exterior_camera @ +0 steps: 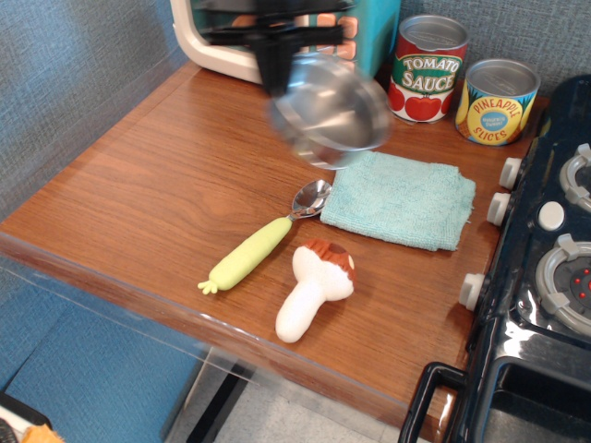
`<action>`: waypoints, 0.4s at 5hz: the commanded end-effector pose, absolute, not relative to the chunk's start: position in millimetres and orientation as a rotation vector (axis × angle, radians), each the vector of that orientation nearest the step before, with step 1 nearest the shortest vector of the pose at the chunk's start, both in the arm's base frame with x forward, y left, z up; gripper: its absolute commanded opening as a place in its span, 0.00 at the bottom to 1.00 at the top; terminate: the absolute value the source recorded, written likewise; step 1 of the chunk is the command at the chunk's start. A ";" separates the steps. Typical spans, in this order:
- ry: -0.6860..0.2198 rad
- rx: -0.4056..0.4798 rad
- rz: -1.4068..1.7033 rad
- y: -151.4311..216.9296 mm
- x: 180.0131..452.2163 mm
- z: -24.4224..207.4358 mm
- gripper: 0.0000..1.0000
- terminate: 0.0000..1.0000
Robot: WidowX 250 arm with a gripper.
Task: Put the silver pot directly in front of the microwave.
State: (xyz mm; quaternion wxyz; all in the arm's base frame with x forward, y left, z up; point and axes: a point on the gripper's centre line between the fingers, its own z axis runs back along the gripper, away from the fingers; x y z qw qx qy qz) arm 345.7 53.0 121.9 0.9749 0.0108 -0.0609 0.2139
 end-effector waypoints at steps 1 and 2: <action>-0.126 0.083 0.550 127.4 335.5 120.6 0.00 0.00; -0.095 0.095 0.587 146.1 341.6 109.4 0.00 0.00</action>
